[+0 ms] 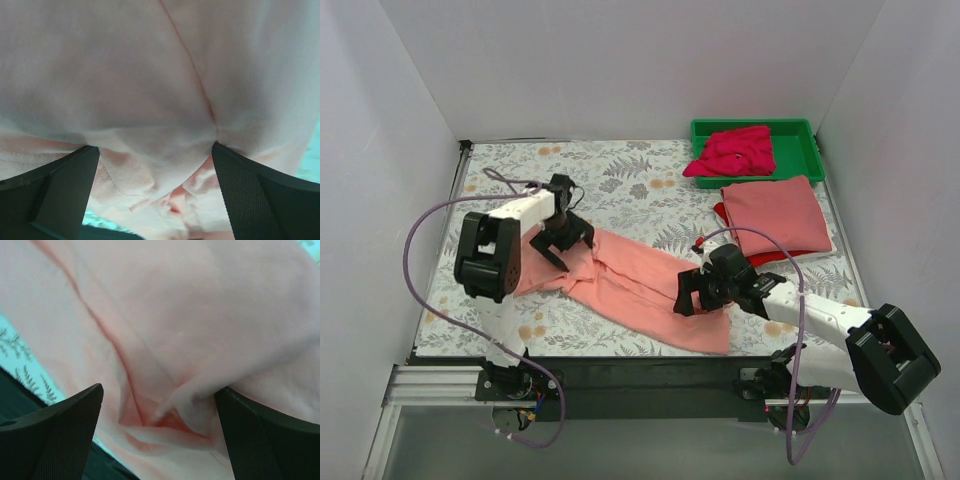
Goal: Fold and stack the t-shirts
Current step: Fold the tshirt
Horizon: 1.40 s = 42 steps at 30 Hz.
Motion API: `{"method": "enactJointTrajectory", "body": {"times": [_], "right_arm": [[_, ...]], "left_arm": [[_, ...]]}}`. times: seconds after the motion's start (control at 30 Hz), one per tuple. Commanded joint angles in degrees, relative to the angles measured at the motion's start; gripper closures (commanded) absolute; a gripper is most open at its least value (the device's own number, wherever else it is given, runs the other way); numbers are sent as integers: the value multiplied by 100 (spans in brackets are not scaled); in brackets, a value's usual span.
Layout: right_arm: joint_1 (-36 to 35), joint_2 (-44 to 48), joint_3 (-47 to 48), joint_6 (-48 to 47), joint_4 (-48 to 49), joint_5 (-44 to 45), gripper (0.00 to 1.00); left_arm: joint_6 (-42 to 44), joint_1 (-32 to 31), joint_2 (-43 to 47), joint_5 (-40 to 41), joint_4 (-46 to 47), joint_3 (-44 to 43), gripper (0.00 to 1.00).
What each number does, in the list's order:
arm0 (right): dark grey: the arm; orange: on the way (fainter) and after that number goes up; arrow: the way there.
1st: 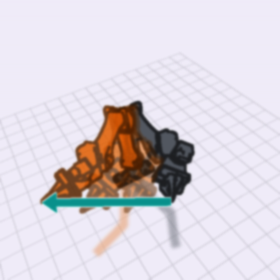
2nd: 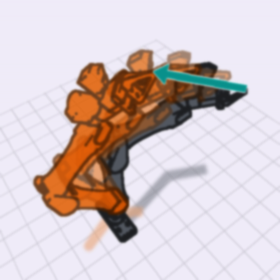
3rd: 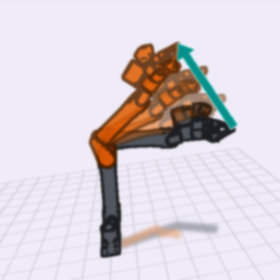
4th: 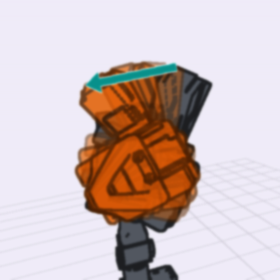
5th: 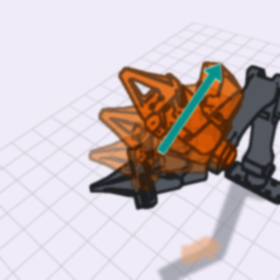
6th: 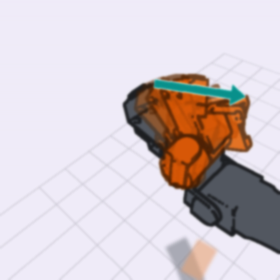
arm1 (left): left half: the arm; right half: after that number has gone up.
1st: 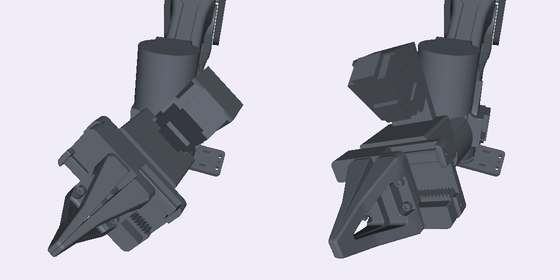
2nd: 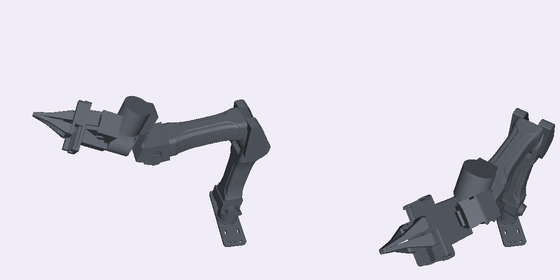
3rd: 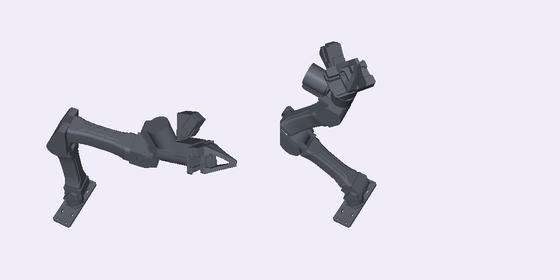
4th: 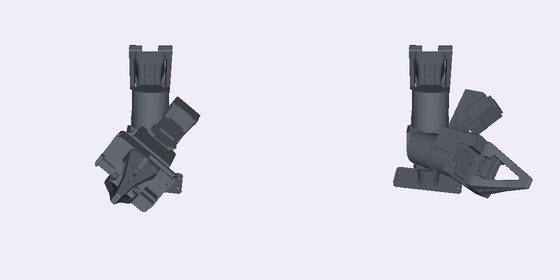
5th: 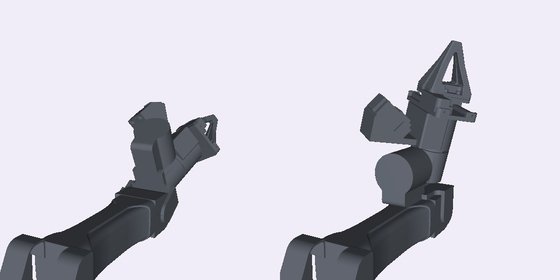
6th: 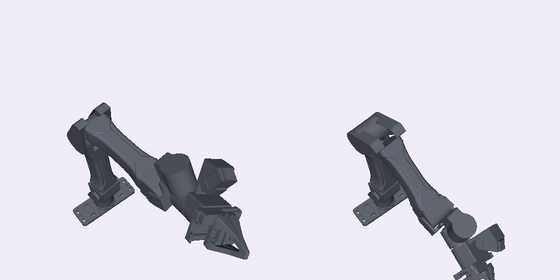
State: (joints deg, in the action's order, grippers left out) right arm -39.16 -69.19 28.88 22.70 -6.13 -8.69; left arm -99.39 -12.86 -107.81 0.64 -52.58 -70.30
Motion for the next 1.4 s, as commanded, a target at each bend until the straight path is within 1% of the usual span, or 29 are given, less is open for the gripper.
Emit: {"method": "enactJointTrajectory", "body": {"times": [0.0,0.03,0.07,0.1,0.17,0.2,0.23,0.27,0.3,0.33,0.4,0.43,0.47,0.57,0.73,0.83,0.87,0.9,0.93,1.0,1.1,1.13,1.2,1.23,1.3,1.33,1.37], "right_arm": [[-162,116,-321,182,-151,-923,2],[-215,116,-365,182,-143,-924,2],[-354,116,-401,235,-134,-994,2],[-443,107,-427,261,-99,-1029,2],[-662,-15,-471,261,-3,-1274,2],[-733,-68,-489,261,85,-1363,2],[-803,-103,-480,270,216,-1425,2],[-943,-156,-463,270,270,-1486,2],[-1014,-182,-445,270,314,-1487,2],[-1093,-191,-410,261,358,-1487,2],[-1261,-218,-279,209,384,-1513,2],[-1296,-244,-243,165,385,-1513,2],[-1314,-270,-182,139,385,-1548,2],[-1314,-314,-129,156,385,-1478,2],[-1323,-254,-50,235,367,-1478,2],[-1323,-26,56,253,350,-1443,2],[-1314,45,99,314,323,-1216,2],[-1314,115,143,323,236,-1066,2],[-1314,273,274,323,166,-943,2],[-1305,449,407,375,-28,-521,2],[-1296,774,627,498,-458,-20,2],[-1270,906,679,568,-729,216,2],[-1244,1047,680,665,-924,428,2],[-1209,1196,654,701,-1021,629,2],[-1182,1363,531,763,-1074,842,2],[-1165,1547,444,849,-1101,1182,2],[-1138,1653,295,920,-1162,1263,2]], "left_arm": [[419,-286,-1711,-47,2332,-1289,6],[543,-357,-1943,-221,2322,-1737,6],[648,-401,-2259,-223,2244,-2141,6],[763,-453,-2828,-266,2165,-3094,5],[974,-568,-3533,-302,1691,-4127,5],[1062,-594,-3841,-389,1541,-5263,5],[1193,-638,-4497,-433,1235,-5770,5],[1255,-656,-4756,-495,1137,-6289,5],[1334,-665,-4967,-600,1136,-6625,5],[1352,-674,-5134,-749,1371,-6854,4],[1344,-674,-5084,-846,1793,-6664,4],[1309,-665,-5031,-786,2143,-6385,4],[1265,-665,-4978,-742,2251,-6338,4],[1317,-665,-5092,-575,2252,-6513,3],[1370,-665,-5057,-486,2252,-6523,2],[1213,-674,-4821,-661,2252,-6488,2],[1160,-682,-4724,-793,2278,-6452,2],[1133,-709,-4488,-951,2365,-6365,2],[1142,-796,-4364,-917,2357,-6356,2],[1203,-902,-4074,-699,2357,-6338,2],[1326,-1069,-3363,-531,2261,-6251,2],[1344,-1130,-2917,-487,2235,-6041,2],[1422,-1262,-2440,-294,2138,-5707,2],[1458,-1315,-1942,-197,2033,-5409,2],[1519,-1446,-1421,-135,1648,-5030,2],[1502,-1621,-1166,178,1524,-4480,2],[1476,-1736,-563,295,1409,-4144,2]]}}
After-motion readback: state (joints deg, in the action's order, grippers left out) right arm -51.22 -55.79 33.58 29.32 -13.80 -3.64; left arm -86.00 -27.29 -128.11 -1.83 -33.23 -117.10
